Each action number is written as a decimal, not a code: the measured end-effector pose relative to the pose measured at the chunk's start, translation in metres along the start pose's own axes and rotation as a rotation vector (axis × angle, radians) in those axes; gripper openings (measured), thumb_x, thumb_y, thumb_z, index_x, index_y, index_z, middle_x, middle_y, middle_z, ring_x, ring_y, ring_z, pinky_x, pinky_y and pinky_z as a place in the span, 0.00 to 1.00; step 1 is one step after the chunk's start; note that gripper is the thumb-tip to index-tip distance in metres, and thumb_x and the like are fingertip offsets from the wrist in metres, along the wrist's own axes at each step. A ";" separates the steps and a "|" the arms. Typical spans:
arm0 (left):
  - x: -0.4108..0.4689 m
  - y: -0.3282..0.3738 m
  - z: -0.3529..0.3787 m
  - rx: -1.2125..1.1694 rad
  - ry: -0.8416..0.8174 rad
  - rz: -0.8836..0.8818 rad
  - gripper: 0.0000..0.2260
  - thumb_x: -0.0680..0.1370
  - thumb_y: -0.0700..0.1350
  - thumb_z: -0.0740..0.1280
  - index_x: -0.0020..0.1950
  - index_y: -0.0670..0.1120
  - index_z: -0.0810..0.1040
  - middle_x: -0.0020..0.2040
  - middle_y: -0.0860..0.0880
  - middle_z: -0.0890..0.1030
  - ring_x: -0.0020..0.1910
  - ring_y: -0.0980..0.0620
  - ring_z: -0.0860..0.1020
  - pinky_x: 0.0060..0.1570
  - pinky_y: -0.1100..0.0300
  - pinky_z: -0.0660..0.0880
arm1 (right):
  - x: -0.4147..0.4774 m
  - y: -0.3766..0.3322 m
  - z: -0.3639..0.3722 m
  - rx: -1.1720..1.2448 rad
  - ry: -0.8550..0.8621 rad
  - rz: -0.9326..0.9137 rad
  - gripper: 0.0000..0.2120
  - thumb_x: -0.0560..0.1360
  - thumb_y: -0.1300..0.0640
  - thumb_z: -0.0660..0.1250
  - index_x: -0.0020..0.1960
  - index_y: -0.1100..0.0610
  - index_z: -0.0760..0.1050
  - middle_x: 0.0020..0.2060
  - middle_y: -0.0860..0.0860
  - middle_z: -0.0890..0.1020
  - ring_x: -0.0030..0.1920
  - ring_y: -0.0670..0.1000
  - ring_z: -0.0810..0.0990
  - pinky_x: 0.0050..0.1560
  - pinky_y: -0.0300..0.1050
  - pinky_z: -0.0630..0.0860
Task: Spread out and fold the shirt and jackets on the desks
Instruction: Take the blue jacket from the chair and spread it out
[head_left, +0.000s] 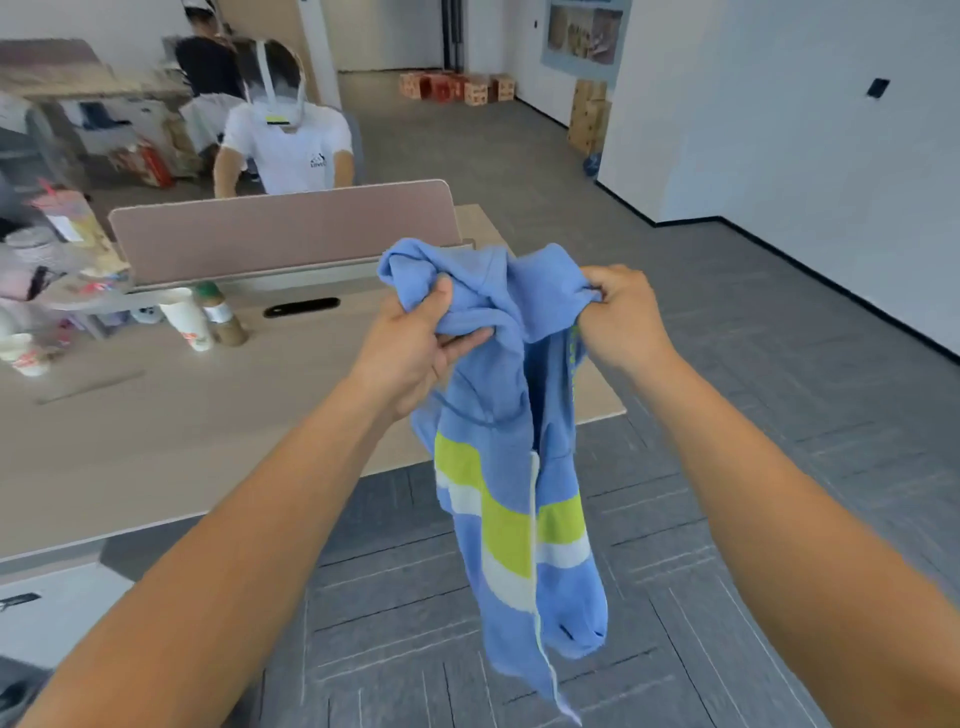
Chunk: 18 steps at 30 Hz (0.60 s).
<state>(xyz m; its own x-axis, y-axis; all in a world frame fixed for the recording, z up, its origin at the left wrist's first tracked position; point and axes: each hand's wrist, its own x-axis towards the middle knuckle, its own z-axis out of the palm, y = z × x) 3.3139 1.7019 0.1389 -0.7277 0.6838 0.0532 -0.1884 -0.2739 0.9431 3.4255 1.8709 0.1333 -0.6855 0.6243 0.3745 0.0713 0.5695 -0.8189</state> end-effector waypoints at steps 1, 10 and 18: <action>0.000 0.008 0.001 0.026 0.003 0.047 0.08 0.85 0.42 0.58 0.56 0.44 0.77 0.52 0.46 0.84 0.52 0.50 0.84 0.52 0.53 0.82 | 0.003 -0.009 0.011 0.120 -0.016 0.046 0.11 0.69 0.69 0.55 0.32 0.60 0.72 0.27 0.55 0.68 0.33 0.48 0.63 0.31 0.42 0.60; 0.020 0.075 -0.059 0.437 0.195 0.490 0.31 0.75 0.62 0.64 0.46 0.29 0.75 0.43 0.25 0.76 0.43 0.45 0.75 0.46 0.46 0.73 | 0.028 -0.084 0.112 0.882 -0.247 0.005 0.16 0.78 0.73 0.59 0.59 0.58 0.76 0.49 0.52 0.83 0.51 0.47 0.81 0.51 0.41 0.78; 0.063 0.116 -0.158 0.754 0.207 0.694 0.18 0.81 0.48 0.64 0.31 0.51 0.68 0.24 0.53 0.69 0.25 0.56 0.68 0.26 0.59 0.64 | 0.077 -0.124 0.233 0.399 -0.202 -0.271 0.32 0.69 0.58 0.75 0.70 0.53 0.68 0.66 0.59 0.72 0.67 0.60 0.73 0.62 0.61 0.77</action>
<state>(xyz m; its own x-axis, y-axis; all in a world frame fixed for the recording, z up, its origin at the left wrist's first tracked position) 3.1425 1.6064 0.2001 -0.6307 0.3888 0.6717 0.7230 -0.0203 0.6906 3.1950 1.7237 0.1620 -0.7699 0.3448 0.5370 -0.3829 0.4235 -0.8210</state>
